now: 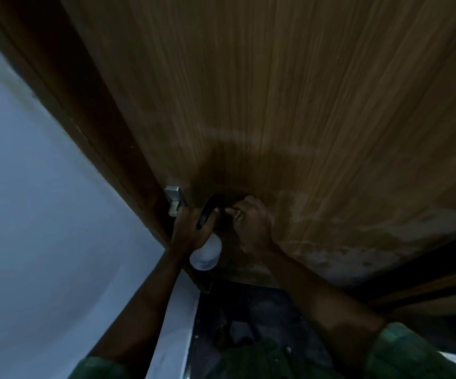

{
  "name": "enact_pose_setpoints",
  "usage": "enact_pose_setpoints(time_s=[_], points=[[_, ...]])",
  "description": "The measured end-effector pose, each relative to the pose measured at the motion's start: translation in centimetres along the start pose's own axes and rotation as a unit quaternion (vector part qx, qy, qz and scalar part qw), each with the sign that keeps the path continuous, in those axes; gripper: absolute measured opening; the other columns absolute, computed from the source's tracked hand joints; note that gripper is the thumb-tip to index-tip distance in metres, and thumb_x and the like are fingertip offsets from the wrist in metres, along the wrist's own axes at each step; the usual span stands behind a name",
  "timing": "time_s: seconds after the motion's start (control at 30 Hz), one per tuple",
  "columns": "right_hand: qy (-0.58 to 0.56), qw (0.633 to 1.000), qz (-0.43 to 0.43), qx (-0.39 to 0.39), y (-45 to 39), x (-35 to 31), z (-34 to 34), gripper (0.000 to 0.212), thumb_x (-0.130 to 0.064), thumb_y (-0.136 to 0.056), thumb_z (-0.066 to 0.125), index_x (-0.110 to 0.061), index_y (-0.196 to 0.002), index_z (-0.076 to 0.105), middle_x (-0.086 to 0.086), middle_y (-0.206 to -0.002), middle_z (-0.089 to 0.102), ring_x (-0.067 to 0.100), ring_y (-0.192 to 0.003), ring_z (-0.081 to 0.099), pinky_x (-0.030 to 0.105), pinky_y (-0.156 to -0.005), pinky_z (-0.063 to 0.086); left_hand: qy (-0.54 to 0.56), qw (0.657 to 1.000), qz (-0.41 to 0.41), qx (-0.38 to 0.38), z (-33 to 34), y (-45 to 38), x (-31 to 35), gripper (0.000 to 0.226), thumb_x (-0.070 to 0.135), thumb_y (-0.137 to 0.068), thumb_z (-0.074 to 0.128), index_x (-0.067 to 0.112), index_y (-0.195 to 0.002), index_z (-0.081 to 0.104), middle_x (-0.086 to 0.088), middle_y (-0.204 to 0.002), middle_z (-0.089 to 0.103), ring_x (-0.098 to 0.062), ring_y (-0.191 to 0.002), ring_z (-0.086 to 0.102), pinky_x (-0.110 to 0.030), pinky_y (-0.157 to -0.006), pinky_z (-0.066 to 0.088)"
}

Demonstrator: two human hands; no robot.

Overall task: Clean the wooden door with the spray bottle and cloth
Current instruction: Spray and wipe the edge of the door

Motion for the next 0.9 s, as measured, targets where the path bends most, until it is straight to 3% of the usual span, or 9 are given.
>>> enact_pose_setpoints(time_s=[0.1,0.17,0.3,0.43,0.53,0.63,0.73,0.83,0.9], points=[[0.012,0.998,-0.013,-0.058,0.3,0.3,0.0,0.027,-0.044,-0.081,0.081,-0.017,-0.086,0.080,0.002,-0.090,0.073,0.022,-0.082,0.068,0.030,-0.079,0.052,0.002,0.988,0.144,0.046,0.2,-0.2,1.7,0.028,0.022,-0.103,0.064,0.000,-0.117,0.074,-0.015,-0.107,0.075,-0.027,-0.099,0.070,-0.033,-0.088,0.049],[-0.071,0.990,0.120,-0.028,1.3,1.5,-0.4,0.033,-0.047,-0.085,0.075,-0.015,-0.077,0.074,0.002,-0.087,0.069,0.019,-0.078,0.064,0.034,-0.072,0.055,0.002,0.985,0.167,0.036,1.3,-0.6,2.0,0.029,0.023,-0.103,0.067,-0.001,-0.117,0.075,-0.015,-0.113,0.075,-0.031,-0.106,0.070,-0.041,-0.094,0.054],[-0.173,0.942,0.287,0.035,4.8,5.3,-0.2,0.045,-0.055,-0.076,0.058,-0.011,-0.070,0.065,-0.003,-0.082,0.064,0.005,-0.073,0.054,0.023,-0.069,0.046,-0.100,0.962,0.252,-0.013,3.7,-0.6,3.9,0.044,0.041,-0.110,0.056,0.007,-0.101,0.082,-0.010,-0.091,0.079,-0.029,-0.081,0.073,-0.031,-0.069,0.055],[-0.184,0.893,0.410,-0.019,8.5,10.1,-1.4,0.015,-0.028,-0.072,0.070,-0.021,-0.085,0.066,0.000,-0.100,0.064,0.019,-0.095,0.064,0.026,-0.076,0.049,-0.118,0.950,0.284,-0.062,6.7,-0.9,7.7,0.024,0.033,-0.100,0.071,0.011,-0.098,0.081,-0.007,-0.077,0.077,-0.027,-0.062,0.071,-0.029,-0.056,0.049],[-0.179,0.858,0.482,0.017,11.8,13.1,-3.3,0.026,-0.014,-0.069,0.077,-0.022,-0.092,0.067,-0.001,-0.106,0.057,0.018,-0.100,0.058,0.028,-0.083,0.053,-0.162,0.901,0.398,-0.063,10.8,0.4,11.2,0.024,0.033,-0.104,0.068,0.012,-0.100,0.080,-0.006,-0.081,0.076,-0.027,-0.064,0.071,-0.032,-0.058,0.054],[-0.168,0.829,0.530,0.064,15.4,15.6,-5.7,0.025,-0.014,-0.064,0.072,-0.019,-0.087,0.064,0.000,-0.098,0.057,0.016,-0.094,0.056,0.030,-0.079,0.053,-0.151,0.889,0.431,-0.015,14.5,1.0,14.2,0.025,0.039,-0.094,0.081,0.014,-0.089,0.080,-0.006,-0.078,0.074,-0.025,-0.070,0.073,-0.034,-0.066,0.059],[-0.139,0.797,0.575,0.125,20.4,18.6,-7.6,0.019,-0.020,-0.059,0.061,-0.027,-0.077,0.063,0.000,-0.093,0.064,0.016,-0.091,0.061,0.035,-0.076,0.059,-0.051,0.907,0.381,-0.173,19.1,2.1,17.2,0.036,0.053,-0.101,0.068,0.019,-0.100,0.078,-0.004,-0.087,0.076,-0.024,-0.078,0.072,-0.037,-0.074,0.059],[-0.126,0.766,0.604,0.179,24.9,20.3,-10.7,0.017,-0.015,-0.067,0.065,-0.028,-0.078,0.065,-0.005,-0.091,0.064,0.013,-0.086,0.063,0.033,-0.073,0.060,0.057,0.886,0.335,-0.314,23.0,3.2,21.4,0.048,0.065,-0.101,0.059,0.020,-0.105,0.076,0.000,-0.098,0.078,-0.016,-0.086,0.072,-0.037,-0.083,0.059],[-0.117,0.763,0.606,0.191,27.7,21.2,-12.7,0.019,-0.014,-0.072,0.071,-0.022,-0.089,0.068,-0.004,-0.099,0.060,0.011,-0.090,0.060,0.029,-0.076,0.055,0.096,0.860,0.374,-0.334,24.3,4.3,25.7,0.052,0.066,-0.101,0.059,0.018,-0.107,0.077,0.000,-0.103,0.078,-0.015,-0.092,0.073,-0.031,-0.090,0.056]])
Point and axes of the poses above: each hand's wrist, its own y-axis away from the middle knuckle, its own z-axis out of the palm, x = y × z, the point moved 6 cm from there along -y, towards the middle knuckle
